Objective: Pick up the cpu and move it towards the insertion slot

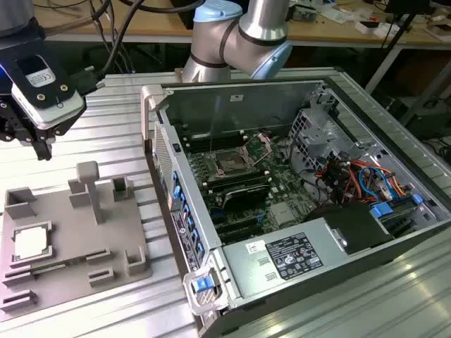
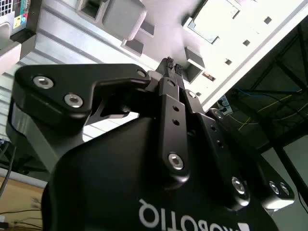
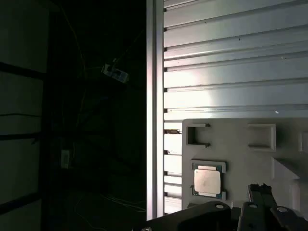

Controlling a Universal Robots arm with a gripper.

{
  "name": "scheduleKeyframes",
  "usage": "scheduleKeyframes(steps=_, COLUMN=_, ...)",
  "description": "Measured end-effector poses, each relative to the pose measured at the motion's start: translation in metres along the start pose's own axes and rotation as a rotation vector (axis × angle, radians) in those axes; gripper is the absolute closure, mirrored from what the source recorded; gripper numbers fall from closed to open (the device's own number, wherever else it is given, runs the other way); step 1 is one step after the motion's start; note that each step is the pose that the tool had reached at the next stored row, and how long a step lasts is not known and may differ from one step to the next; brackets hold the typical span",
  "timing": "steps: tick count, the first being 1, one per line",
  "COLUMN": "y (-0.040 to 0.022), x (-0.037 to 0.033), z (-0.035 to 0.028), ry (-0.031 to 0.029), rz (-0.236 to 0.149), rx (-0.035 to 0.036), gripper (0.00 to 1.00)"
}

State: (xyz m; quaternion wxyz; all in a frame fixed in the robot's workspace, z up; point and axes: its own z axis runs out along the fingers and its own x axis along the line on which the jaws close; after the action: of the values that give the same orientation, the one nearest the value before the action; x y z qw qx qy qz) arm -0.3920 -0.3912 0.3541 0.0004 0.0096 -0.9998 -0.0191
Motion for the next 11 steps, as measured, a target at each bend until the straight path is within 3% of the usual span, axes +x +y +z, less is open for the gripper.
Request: scheduleKeyframes(steps=11, y=-0.0006, x=0.0037, z=0.0000, ry=0.0000, rz=0.000, rx=0.0000, gripper=0.89)
